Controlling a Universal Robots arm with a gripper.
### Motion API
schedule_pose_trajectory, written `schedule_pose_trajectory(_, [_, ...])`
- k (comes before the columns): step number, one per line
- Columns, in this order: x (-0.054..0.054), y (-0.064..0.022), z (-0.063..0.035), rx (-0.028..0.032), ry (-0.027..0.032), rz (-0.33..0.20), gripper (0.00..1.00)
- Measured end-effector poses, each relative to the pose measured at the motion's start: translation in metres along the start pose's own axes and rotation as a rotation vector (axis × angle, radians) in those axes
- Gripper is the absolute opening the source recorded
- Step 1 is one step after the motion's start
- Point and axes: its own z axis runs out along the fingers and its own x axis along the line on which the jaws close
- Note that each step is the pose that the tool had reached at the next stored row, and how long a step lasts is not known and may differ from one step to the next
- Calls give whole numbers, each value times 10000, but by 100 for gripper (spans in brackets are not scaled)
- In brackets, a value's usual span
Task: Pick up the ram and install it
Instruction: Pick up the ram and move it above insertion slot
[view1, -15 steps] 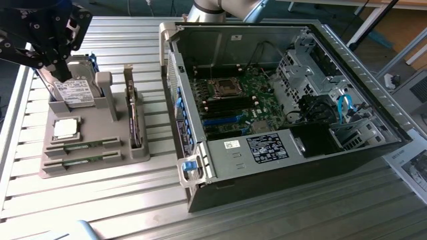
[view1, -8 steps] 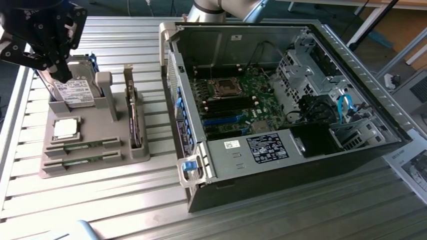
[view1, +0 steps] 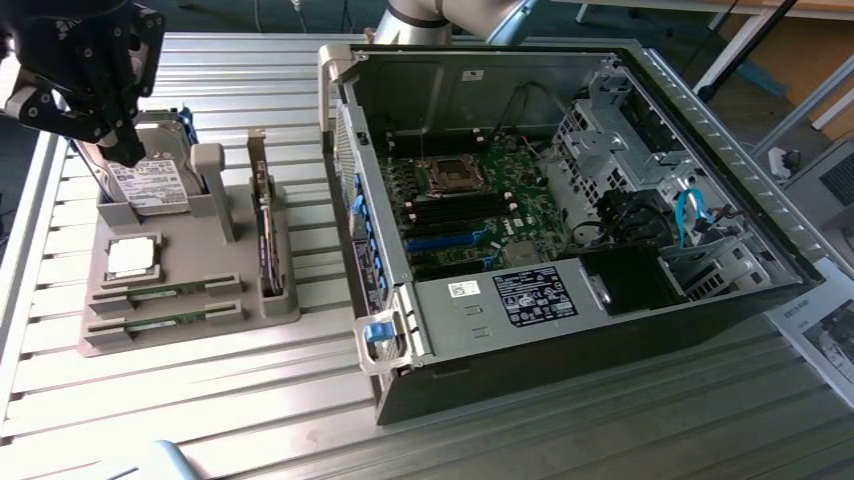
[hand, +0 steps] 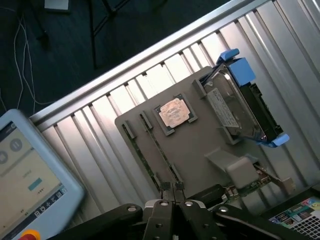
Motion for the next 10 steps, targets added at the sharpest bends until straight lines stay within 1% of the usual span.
schedule_pose_trajectory(3, [0, 0, 0, 18, 14, -450, 10])
schedule_pose_trajectory(5, [0, 0, 0, 37, 28, -906, 10])
schedule_pose_trajectory(10, [0, 0, 0, 72, 52, -1734, 10])
